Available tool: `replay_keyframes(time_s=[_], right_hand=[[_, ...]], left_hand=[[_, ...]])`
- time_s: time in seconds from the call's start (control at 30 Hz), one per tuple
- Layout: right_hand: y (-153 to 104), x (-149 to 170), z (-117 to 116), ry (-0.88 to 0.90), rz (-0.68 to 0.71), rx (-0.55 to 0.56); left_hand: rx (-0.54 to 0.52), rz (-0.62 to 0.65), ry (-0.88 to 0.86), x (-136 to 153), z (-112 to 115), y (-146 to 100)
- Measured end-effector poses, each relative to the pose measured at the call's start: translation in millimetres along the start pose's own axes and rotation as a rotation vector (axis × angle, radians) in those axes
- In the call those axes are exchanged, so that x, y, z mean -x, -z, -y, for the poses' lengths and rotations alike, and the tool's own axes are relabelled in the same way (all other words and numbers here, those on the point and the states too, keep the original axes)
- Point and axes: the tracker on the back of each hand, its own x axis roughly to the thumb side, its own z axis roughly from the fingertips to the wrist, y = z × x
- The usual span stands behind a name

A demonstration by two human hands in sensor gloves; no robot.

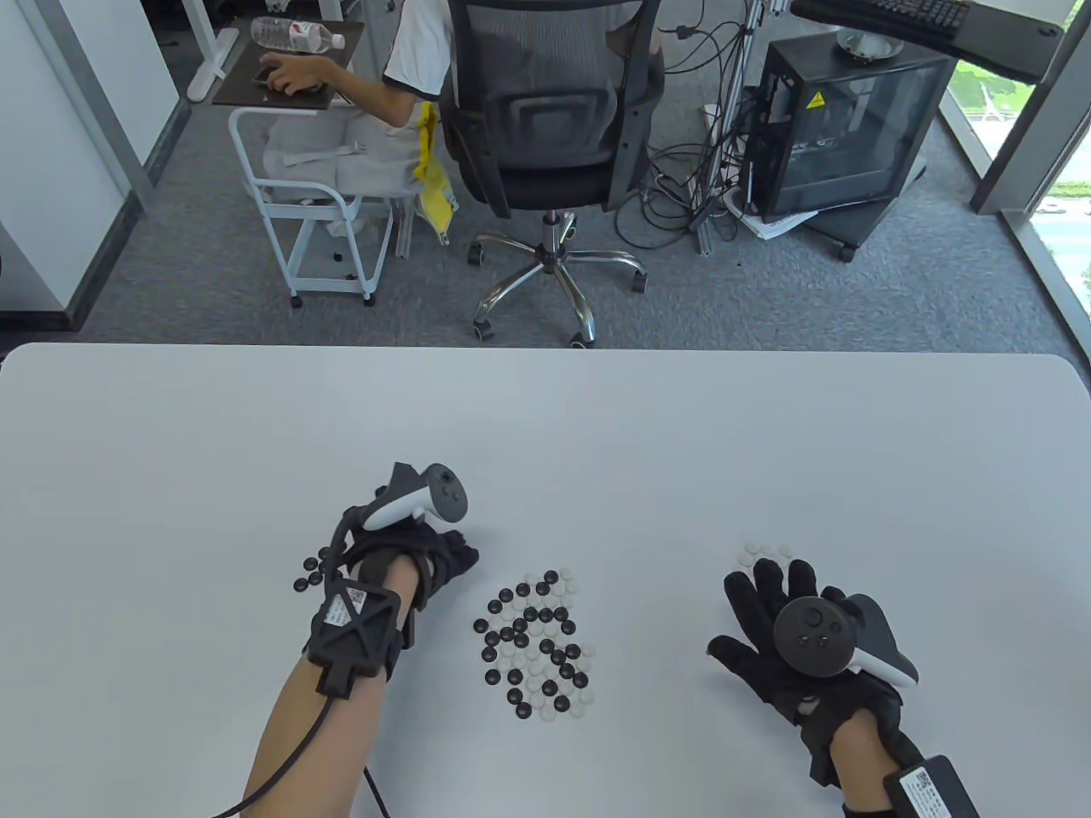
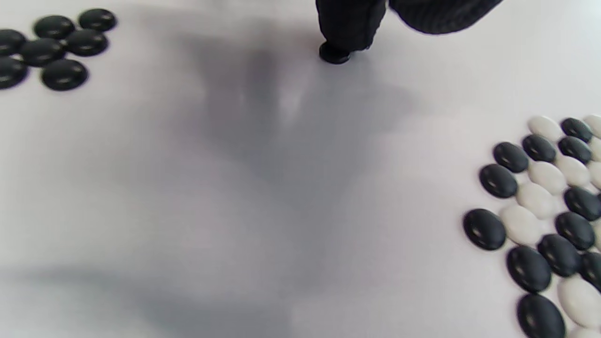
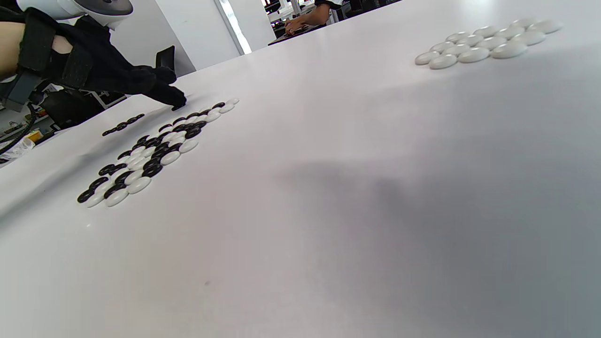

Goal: Go stone sorting task

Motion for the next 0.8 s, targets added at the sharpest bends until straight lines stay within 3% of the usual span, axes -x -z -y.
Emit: replay_keyframes(time_s=[0.17, 0.47, 0.63, 0.8], right_hand=[[0, 0, 0, -0.001, 0.002, 0.0], [1, 0, -1, -0.001, 0.0, -0.009], [1, 0, -1, 0.001, -0.003, -0.012], [1, 0, -1, 0.0, -0.003, -0.011]], left_hand=[[-0.01, -0.089, -0.099, 43, -3, -3], [-0.008, -0.158, -0.148, 77, 0, -11], [-0.019, -0.142, -0.131, 75, -2, -17], [-0.05, -0.032, -0.052, 41, -9, -27]])
